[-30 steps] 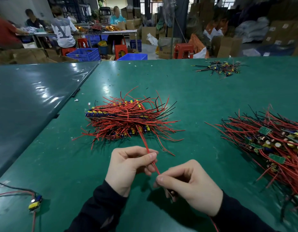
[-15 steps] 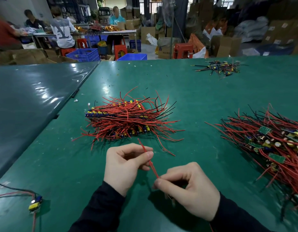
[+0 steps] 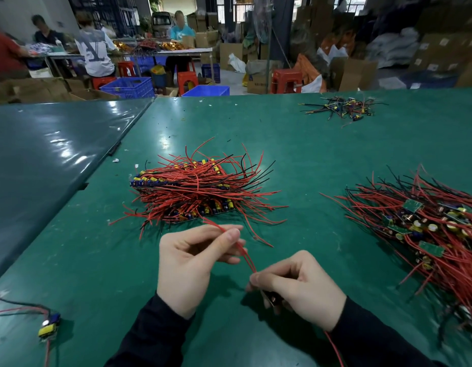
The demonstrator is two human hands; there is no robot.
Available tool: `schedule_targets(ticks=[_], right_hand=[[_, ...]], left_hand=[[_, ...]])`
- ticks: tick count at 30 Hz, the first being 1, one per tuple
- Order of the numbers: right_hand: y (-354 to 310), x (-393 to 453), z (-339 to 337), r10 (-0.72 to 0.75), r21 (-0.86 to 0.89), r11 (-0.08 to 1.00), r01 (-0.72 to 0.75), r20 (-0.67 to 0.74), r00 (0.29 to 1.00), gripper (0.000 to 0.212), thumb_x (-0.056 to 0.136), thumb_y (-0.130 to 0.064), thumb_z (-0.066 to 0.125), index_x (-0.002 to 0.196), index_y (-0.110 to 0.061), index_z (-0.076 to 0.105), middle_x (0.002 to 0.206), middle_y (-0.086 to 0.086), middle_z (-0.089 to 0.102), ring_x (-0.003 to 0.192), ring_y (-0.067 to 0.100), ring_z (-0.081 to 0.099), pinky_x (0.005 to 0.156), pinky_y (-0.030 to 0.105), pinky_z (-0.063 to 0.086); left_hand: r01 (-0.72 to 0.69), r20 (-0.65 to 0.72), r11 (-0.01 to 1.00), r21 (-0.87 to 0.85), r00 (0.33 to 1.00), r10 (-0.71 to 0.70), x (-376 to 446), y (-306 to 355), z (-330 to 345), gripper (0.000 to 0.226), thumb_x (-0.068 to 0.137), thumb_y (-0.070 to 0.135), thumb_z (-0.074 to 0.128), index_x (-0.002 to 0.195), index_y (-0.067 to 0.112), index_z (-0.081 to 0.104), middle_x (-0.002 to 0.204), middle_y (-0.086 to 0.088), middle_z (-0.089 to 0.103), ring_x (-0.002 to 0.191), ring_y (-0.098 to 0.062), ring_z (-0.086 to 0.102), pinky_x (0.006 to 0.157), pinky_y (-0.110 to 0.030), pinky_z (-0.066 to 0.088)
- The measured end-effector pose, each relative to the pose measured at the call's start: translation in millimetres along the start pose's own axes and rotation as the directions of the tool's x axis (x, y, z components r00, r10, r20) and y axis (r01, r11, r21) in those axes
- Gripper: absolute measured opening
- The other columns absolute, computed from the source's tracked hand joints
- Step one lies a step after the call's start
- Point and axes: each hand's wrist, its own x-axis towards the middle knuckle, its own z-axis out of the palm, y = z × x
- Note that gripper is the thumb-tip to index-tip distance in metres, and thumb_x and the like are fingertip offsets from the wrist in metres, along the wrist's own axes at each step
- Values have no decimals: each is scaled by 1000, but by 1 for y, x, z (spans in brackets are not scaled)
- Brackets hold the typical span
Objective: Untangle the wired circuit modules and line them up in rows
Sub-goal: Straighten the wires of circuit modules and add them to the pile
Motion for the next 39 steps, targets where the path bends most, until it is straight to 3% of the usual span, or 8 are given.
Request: schedule_targets(ticks=[7, 11, 18, 24, 27, 31, 34, 39], right_hand=[[-2, -8, 5, -206, 5, 978, 206, 70, 976, 17, 76, -21, 66, 72, -8, 76, 48, 0, 58, 40, 8, 48, 45, 19, 39], [-1, -11, 6, -324, -152, 930, 334, 87, 942, 20, 80, -24, 68, 70, -9, 76, 51, 2, 60, 44, 5, 50, 47, 20, 38], [12, -1, 0, -111, -320, 943, 88, -53, 992, 15, 79, -31, 70, 68, -22, 76, 46, -2, 59, 43, 6, 47, 48, 26, 39], [2, -8, 8, -312, -282, 907, 311, 44, 949, 24, 78, -38, 65, 70, -18, 75, 51, 0, 58, 47, 3, 46, 47, 28, 37], [0, -10, 8, -332, -290, 898, 331, 47, 942, 22, 79, -35, 66, 72, -17, 76, 54, 5, 59, 48, 4, 46, 47, 31, 37], [5, -7, 7, -211, -333, 922, 198, -4, 977, 24, 78, -37, 66, 62, -21, 73, 50, 8, 59, 47, 7, 44, 48, 34, 40], [8, -4, 2, -117, -362, 929, 84, -71, 991, 27, 74, -42, 63, 62, -20, 73, 49, 6, 61, 43, 8, 47, 48, 34, 43], [8, -2, -1, -91, -354, 933, 61, -67, 994, 25, 76, -39, 66, 65, -19, 74, 46, -1, 60, 41, 5, 51, 47, 22, 41]], left_hand=[[36, -137, 998, 56, 990, -28, 7, -7, -7, 22, 74, -4, 67, 60, 12, 74, 54, -10, 66, 44, -18, 62, 42, -20, 49], [119, -177, 993, -12, 977, -119, 10, -8, -8, 20, 76, -7, 66, 62, 7, 71, 53, -10, 64, 44, -20, 63, 42, -19, 49], [-14, -96, 1000, 21, 995, 16, 3, 3, -2, 10, 70, 16, 67, 69, 8, 73, 57, -15, 67, 50, -27, 67, 46, -22, 52], [129, -267, 990, -54, 954, -139, 12, -3, -13, 13, 82, 6, 63, 72, 2, 69, 49, -8, 61, 40, -20, 61, 38, -18, 47], [155, -266, 983, -93, 948, -175, 12, -5, -13, 15, 84, 7, 61, 73, 2, 69, 49, -7, 59, 39, -20, 61, 37, -17, 46], [7, -273, 999, 37, 962, 3, 8, -2, -10, 10, 80, 9, 65, 73, 5, 71, 52, -10, 64, 44, -20, 62, 43, -20, 49], [-133, -176, 985, 112, 973, 151, 0, 2, -4, 7, 76, 13, 70, 73, 10, 75, 59, -10, 69, 49, -22, 65, 49, -20, 50], [-82, -124, 993, 83, 988, 92, 0, 4, -4, 15, 79, 15, 64, 69, 11, 75, 55, -12, 67, 48, -28, 65, 46, -21, 50]])
